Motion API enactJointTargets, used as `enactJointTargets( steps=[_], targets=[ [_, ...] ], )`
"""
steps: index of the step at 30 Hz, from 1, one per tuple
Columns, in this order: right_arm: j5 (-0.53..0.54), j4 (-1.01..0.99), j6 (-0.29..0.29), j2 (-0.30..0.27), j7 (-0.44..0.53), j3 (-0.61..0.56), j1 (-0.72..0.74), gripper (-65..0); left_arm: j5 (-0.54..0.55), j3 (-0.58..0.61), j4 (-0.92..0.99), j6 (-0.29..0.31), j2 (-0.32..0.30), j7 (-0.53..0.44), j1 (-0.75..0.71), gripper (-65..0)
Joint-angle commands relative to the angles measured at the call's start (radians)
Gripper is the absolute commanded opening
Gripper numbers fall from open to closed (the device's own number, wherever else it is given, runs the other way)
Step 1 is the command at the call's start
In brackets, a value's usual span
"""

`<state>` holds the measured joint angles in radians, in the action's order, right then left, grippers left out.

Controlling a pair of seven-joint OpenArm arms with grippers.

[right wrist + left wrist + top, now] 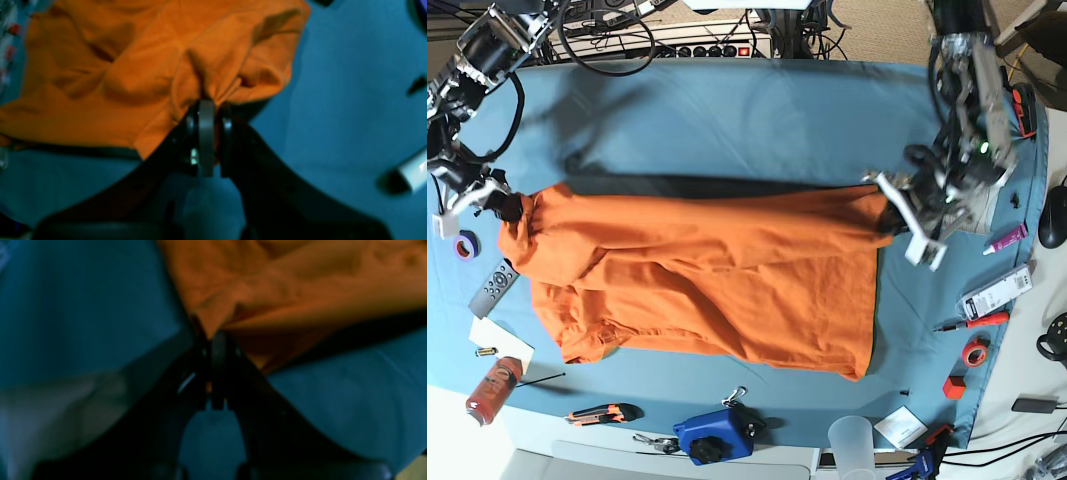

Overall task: Layout the t-shirt on the table in an organized manner, then fold the t-shirt properly
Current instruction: 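Grasp the t-shirt edge with the left gripper and pull it outward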

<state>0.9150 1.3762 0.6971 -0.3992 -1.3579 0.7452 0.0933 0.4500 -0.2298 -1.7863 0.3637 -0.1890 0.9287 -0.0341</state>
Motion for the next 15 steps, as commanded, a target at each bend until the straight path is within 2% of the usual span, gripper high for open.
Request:
enactJointTargets(
  steps=[1, 7, 10, 12, 13, 15],
  targets=[
    [-0.004, 0.018, 0.001, -0.027, 0.05, -0.022, 0.022, -65.0, -0.001, 0.006, 0.025, -0.003, -0.011, -0.04, 0.043, -65.0],
    [-0.233, 0.018, 0.001, -0.024, 0.296, -0.183, 0.033, -65.0, -0.07, 0.027, 0.189, -0.006, -0.01, -0.087, 0.212, -65.0],
    [-0.356, 0.018, -0.024, -0.009, 0.338, -0.224, 0.07, -65.0, -0.076, 0.031, 0.241, 0.005, -0.01, -0.098, 0.275, -65.0],
    [-0.374, 0.018, -0.034, 0.006, 0.341, -0.231, 0.097, -65.0, -0.076, 0.031, 0.277, 0.045, -0.01, -0.099, 0.296, -65.0],
    [-0.374, 0.018, -0.034, 0.012, 0.336, -0.231, 0.106, -65.0, -0.076, 0.031, 0.287, 0.064, -0.01, -0.099, 0.298, -61.2],
    [-0.373, 0.018, -0.033, 0.02, 0.315, -0.231, 0.121, -65.0, -0.076, 0.031, 0.29, 0.087, -0.01, -0.098, 0.297, -44.3]
  ],
)
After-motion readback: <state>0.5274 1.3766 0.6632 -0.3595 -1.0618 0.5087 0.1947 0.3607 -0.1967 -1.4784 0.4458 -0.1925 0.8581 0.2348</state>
